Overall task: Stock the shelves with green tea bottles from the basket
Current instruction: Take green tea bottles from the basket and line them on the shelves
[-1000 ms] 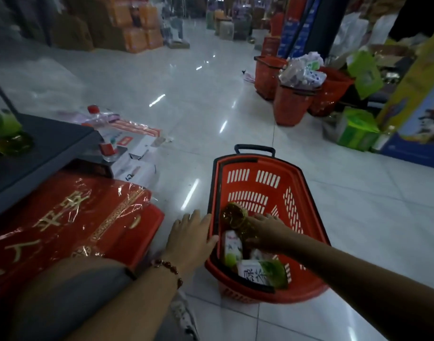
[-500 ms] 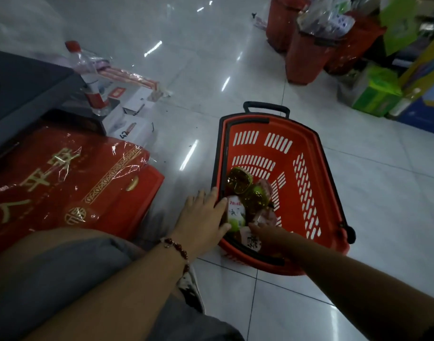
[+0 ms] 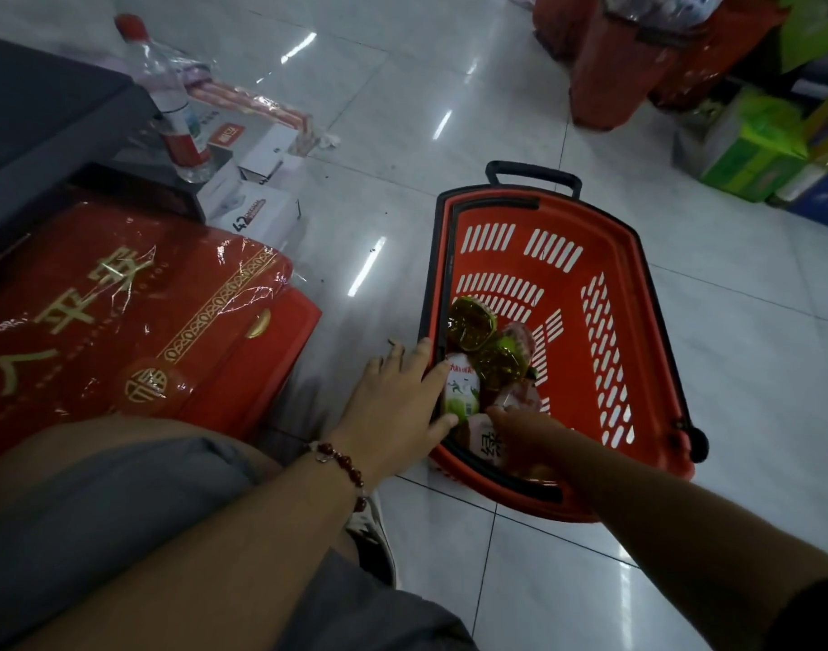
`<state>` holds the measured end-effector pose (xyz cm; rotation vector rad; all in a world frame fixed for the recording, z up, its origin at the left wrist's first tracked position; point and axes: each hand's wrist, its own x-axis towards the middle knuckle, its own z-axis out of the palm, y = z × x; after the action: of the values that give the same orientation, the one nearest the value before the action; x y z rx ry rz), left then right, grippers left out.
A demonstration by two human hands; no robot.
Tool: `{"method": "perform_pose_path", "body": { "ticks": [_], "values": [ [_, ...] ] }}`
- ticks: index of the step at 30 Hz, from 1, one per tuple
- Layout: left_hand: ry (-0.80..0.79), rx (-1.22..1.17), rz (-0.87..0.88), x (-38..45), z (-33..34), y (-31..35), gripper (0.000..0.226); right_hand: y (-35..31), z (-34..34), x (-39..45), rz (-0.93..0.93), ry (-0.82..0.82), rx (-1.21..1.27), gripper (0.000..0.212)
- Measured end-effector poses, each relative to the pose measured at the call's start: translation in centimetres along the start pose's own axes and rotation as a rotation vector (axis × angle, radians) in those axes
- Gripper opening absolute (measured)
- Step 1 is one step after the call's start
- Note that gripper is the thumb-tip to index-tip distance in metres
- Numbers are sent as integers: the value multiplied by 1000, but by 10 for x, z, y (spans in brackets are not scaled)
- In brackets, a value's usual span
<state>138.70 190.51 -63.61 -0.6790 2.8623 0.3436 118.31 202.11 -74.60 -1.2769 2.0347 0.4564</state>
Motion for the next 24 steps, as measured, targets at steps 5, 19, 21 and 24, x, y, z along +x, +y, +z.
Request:
{"method": "perform_pose_path", "body": {
  "ticks": [5,19,21,24],
  "values": [
    [1,-11,-2,-1,4,-1,70,5,-3,-1,16,66,75,82],
    [-20,-40,-30,-5,4,0,69,17,-23,-21,48,334,629,93],
    [-22,-66,-39,-5,3,2,68,17,-33,-28,22,364,709,97],
    [-20,-127,-58,-8,0,5,69,13,-54,-46,-26,395,838,89]
  ]
}}
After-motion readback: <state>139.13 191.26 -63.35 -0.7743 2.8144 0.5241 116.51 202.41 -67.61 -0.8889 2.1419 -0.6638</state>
